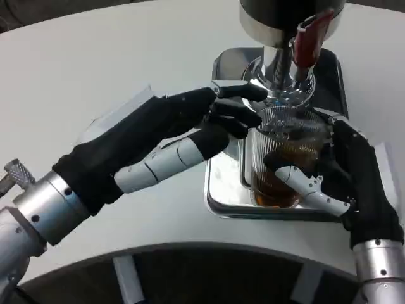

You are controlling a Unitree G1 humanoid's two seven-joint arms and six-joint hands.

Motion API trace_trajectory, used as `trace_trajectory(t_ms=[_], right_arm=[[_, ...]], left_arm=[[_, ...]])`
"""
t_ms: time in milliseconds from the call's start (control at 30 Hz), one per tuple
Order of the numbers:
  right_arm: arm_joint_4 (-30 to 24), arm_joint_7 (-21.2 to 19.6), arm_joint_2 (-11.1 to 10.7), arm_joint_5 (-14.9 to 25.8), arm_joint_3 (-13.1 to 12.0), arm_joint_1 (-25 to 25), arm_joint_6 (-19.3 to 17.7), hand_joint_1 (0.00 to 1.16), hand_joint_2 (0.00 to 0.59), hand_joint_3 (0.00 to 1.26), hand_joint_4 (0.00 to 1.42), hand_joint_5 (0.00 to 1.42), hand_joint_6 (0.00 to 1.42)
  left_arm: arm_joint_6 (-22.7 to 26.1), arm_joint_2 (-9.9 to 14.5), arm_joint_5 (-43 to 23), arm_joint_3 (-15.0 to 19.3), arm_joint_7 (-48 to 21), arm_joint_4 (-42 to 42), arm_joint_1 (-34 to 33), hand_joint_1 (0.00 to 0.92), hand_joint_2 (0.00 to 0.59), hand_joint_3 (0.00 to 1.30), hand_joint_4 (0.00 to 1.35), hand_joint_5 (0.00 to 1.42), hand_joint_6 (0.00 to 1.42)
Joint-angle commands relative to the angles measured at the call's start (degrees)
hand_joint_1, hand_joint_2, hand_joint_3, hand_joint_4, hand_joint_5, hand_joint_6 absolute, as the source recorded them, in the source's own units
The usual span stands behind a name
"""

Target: Grasp the cup under the faucet to collect the drink, then remove the cup.

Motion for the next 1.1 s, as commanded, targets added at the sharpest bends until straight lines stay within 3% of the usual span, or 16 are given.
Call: trace_trajectory(t_ms=[33, 467, 667, 900, 1100], right_arm=[[-1.79, -0.88, 0.13, 0.17, -0.56, 1.57, -2.57, 0.68, 0.258, 0.61, 0.71, 0.81, 0.65], [-5.63, -0.12, -0.33, 0.65, -1.74, 4.69, -2.24, 0.68, 0.258, 0.63, 0.73, 0.84, 0.69], [-6.92, 0.19, -0.06, 0.76, -1.66, 5.96, -2.23, 0.68, 0.253, 0.64, 0.74, 0.87, 0.73], [-9.16, 0.56, 0.23, 0.55, -1.13, 7.99, -2.48, 0.69, 0.249, 0.65, 0.76, 0.88, 0.74], [-11.13, 0.97, 0.54, 0.77, -0.76, 9.4, -2.72, 0.69, 0.248, 0.66, 0.77, 0.89, 0.77]], left_arm=[[-1.15, 1.11, 0.06, 1.36, -0.13, -1.49, 2.35, 0.0, 0.102, 0.26, 0.33, 0.36, 0.34], [-6.28, 0.08, 0.28, 9.03, 2.83, -3.22, 11.2, 0.0, 0.108, 0.29, 0.35, 0.38, 0.4], [-6.99, 1.32, 3.88, 12.44, 4.81, -3.02, 16.26, 0.0, 0.108, 0.28, 0.32, 0.34, 0.36], [-5.29, 3.16, 12.32, 12.83, 6.76, -4.61, 19.1, 0.0, 0.108, 0.23, 0.22, 0.23, 0.25], [-3.17, 3.72, 15.81, 11.09, 6.49, -4.84, 19.26, 0.0, 0.109, 0.19, 0.13, 0.16, 0.2]])
